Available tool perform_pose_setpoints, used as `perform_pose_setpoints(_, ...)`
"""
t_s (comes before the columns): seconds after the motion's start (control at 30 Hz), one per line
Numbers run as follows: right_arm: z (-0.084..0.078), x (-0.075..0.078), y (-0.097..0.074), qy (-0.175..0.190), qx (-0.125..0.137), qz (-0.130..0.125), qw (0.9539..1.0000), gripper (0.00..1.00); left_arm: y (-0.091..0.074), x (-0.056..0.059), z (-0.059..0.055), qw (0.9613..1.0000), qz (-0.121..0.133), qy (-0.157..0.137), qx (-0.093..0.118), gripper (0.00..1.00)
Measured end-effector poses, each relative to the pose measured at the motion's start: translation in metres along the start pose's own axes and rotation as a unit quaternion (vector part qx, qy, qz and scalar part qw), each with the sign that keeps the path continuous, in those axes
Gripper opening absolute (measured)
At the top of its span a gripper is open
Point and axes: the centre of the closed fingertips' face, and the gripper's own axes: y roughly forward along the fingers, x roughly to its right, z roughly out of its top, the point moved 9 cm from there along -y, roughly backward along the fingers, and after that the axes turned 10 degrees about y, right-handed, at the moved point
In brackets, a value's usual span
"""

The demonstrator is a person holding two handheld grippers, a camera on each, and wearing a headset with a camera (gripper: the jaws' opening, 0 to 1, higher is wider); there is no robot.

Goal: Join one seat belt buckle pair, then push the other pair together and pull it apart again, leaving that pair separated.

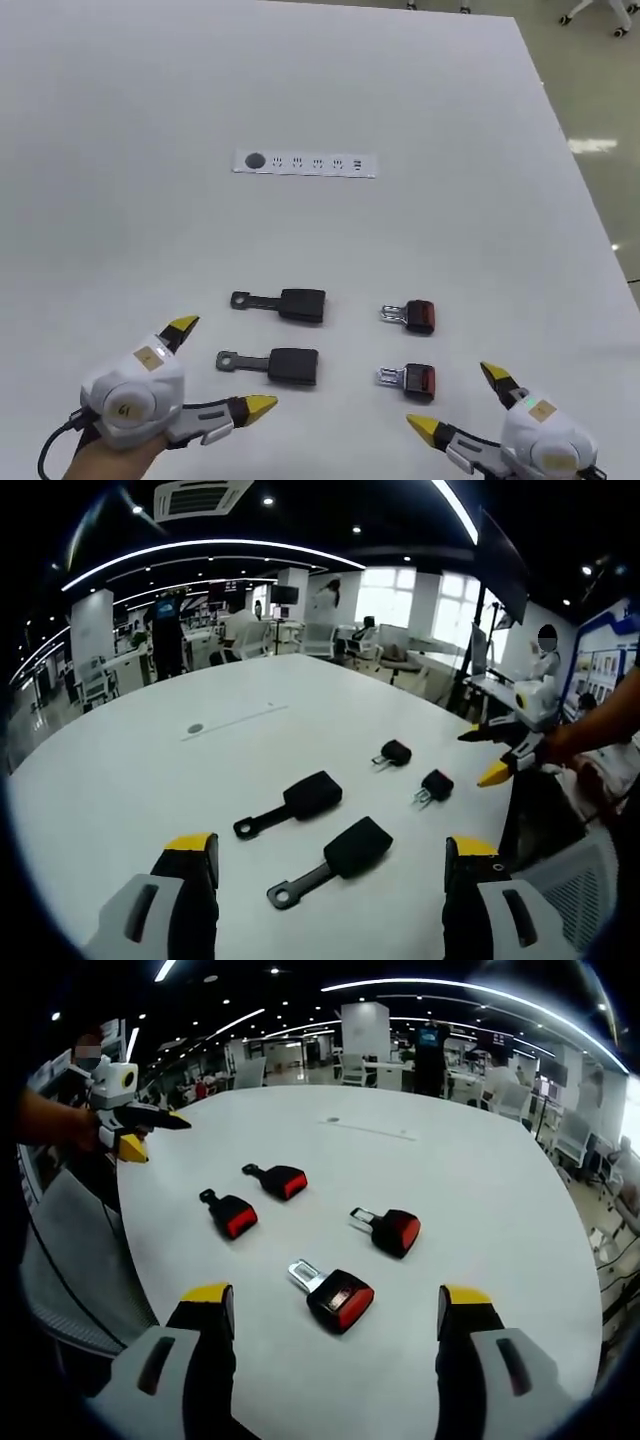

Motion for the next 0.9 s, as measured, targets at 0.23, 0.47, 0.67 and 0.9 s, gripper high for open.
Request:
perform_pose_setpoints(0.23, -0.004, 0.001, 0.014, 0.001, -0.013, 0.009, 0.9999, 0.81, 0.011, -0.001, 0.003, 0.9999, -0.014, -0.005, -0.006, 0.95)
perform_pose_setpoints(0.47, -0.005, 0.001, 0.024, -0.004, -0.031, 0.020, 0.9993, 0.80, 0.027, -0.005, -0.009, 0.9994, -0.032, -0.007, -0.014, 0.94)
perform_pose_setpoints(0.67, -0.006, 0.004, 0.034, -0.005, -0.045, 0.029, 0.9986, 0.78, 0.043, -0.004, -0.020, 0.9981, -0.055, 0.001, -0.028, 0.92)
perform_pose_setpoints(0.9, -0.004, 0.006, 0.045, -0.012, -0.058, 0.039, 0.9975, 0.77, 0.058, -0.007, -0.025, 0.9965, -0.073, 0.015, -0.038, 0.90)
